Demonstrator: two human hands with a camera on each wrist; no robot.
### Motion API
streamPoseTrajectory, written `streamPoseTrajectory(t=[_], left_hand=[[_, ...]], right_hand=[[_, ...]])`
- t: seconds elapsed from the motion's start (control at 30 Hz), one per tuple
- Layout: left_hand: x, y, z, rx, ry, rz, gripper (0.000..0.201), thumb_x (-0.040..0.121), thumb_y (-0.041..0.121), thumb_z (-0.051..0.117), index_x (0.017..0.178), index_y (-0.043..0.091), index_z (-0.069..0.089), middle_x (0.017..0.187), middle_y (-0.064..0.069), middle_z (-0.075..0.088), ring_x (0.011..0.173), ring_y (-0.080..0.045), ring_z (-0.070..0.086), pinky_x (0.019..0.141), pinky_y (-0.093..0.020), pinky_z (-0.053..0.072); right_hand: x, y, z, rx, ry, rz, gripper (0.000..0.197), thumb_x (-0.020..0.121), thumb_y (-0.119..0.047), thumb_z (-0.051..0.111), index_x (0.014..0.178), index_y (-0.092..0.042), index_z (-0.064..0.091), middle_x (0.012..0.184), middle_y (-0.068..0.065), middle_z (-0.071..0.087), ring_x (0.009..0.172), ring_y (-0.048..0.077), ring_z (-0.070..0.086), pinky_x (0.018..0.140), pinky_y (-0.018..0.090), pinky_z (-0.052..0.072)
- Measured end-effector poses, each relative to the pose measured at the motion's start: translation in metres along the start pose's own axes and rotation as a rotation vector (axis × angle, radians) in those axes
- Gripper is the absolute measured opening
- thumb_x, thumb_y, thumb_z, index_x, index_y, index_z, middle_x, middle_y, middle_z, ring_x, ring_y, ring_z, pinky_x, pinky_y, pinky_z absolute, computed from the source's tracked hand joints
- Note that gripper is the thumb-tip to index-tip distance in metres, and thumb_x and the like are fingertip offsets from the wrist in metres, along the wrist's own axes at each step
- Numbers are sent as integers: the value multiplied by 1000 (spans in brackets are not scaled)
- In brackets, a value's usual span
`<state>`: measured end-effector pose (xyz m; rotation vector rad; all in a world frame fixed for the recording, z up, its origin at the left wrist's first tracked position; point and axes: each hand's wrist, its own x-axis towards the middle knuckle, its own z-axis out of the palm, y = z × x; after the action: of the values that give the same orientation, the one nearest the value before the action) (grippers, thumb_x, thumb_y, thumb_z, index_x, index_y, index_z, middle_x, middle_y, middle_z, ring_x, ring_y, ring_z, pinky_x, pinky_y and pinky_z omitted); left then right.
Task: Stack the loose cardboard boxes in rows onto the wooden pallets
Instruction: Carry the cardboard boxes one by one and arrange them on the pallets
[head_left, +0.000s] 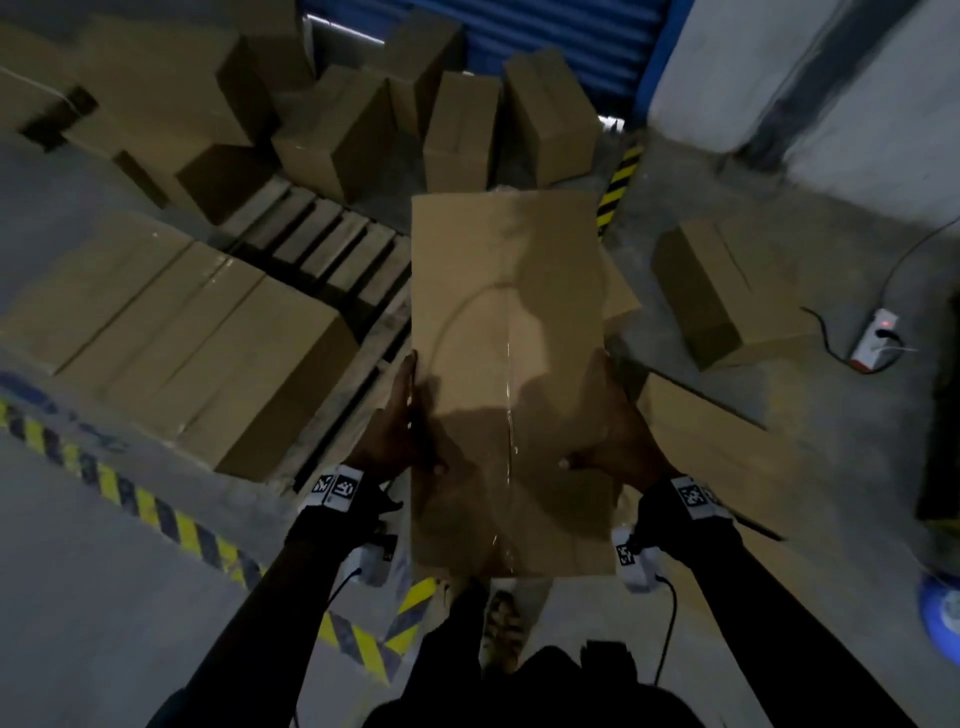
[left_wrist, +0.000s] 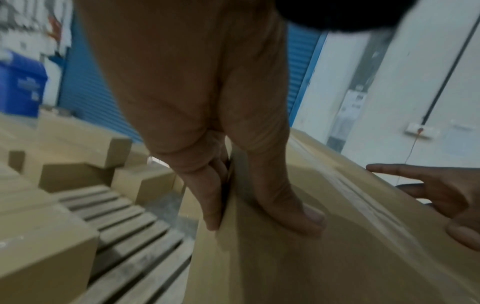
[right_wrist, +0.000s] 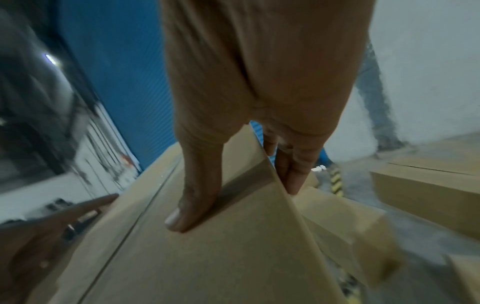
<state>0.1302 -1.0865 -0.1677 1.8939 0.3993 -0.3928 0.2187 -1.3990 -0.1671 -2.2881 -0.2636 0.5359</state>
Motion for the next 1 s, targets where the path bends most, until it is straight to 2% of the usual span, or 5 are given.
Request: streamPoseTrajectory(t=[0.2,0.6,0.8,0.9,1.0], left_hand=[[-76,-17,-13,-90,88,27,157,44,-12,91,147,55,-6,161,-4,12,109,-43,60,67,-59,57],[-174,-86,-75,-52,138,69,160,39,13,99,154,33,-10,156,21,1,146,-13,13,116,-46,30],[-184,-132,-150,-52,80,-4,148,54,-17,85,153,41,-9,155,-2,19,109,-35,58,65,-42,61],[-189,-151,-192,-20,87,-19,145,54,9,91,145,56,-11,140,-31,43,106,-54,58,85,-61,53],[-186,-158,-232,111,52,2,146,47,35,92,144,55,-15,143,-30,42,124,-48,49,99,-57,46]], right_hand=[[-54,-40,9,78,-50,-91,150,49,-18,97,156,-34,-6,153,-18,9,133,-5,8,108,24,21],[-104,-100,100,25,-91,-219,149,49,-20,97,156,-28,-6,164,-6,2,147,7,6,115,21,14],[-108,-147,177,30,-37,-140,151,47,-22,98,156,-28,-6,164,-7,5,147,10,10,110,14,17],[-112,-171,216,58,0,-142,152,44,-27,99,157,-30,-3,163,-5,13,148,14,18,115,31,26],[-110,-192,249,73,22,-99,151,46,-22,99,156,-27,-4,163,-3,10,144,6,14,112,26,22]])
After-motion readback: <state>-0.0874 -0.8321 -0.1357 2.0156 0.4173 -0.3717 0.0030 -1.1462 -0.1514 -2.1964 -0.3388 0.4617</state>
